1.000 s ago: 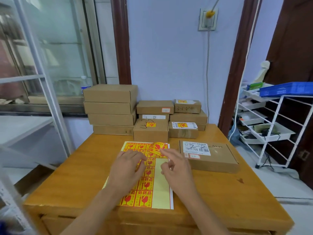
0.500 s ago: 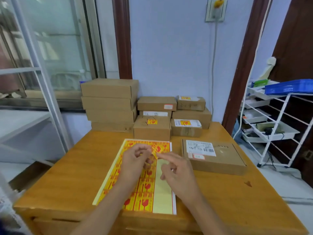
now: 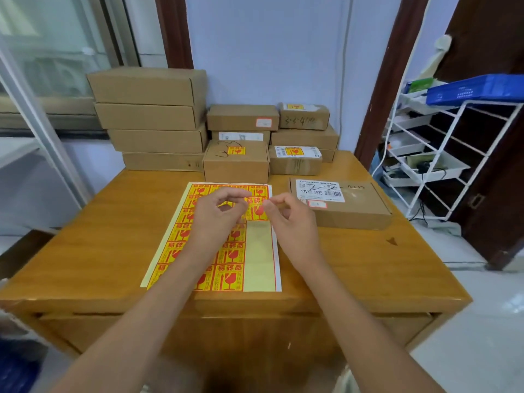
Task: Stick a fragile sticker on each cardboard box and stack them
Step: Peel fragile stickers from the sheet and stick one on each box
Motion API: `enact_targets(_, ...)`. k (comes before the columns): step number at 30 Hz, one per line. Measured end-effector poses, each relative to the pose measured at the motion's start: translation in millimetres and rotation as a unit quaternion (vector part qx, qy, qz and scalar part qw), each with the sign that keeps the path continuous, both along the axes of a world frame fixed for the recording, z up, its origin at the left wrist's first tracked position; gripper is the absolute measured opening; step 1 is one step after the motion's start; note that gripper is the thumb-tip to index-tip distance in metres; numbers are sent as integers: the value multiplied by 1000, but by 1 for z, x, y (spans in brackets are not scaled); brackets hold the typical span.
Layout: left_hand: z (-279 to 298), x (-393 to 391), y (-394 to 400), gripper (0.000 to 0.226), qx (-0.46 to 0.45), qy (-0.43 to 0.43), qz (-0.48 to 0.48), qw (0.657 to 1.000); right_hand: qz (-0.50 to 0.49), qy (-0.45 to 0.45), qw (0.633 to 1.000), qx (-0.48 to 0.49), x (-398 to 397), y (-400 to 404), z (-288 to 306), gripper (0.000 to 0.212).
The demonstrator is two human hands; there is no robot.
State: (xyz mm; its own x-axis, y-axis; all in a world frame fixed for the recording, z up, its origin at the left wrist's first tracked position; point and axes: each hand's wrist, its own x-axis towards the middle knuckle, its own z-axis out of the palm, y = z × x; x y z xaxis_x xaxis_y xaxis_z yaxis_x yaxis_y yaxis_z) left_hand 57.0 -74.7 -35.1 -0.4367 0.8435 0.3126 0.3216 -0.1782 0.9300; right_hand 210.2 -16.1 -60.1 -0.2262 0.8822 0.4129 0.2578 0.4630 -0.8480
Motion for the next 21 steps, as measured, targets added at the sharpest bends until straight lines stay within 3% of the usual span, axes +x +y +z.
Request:
enact_targets(8,0,3,-3,18,8,23,-26,999,31,57,998,-16,8,-7,10,22)
enact_targets(13,0,9,-4,43,-4,1,-49,999,43,94,994,-18,13,-13,9,26)
enact_targets(18,3,11,-4,13,0,29,-37,999,34,120,991,-41,14,-18,16,23)
enact_targets(21,2,11,-2,17,-8,65,-15,998,23,123,990,-69,14,-21,20,21)
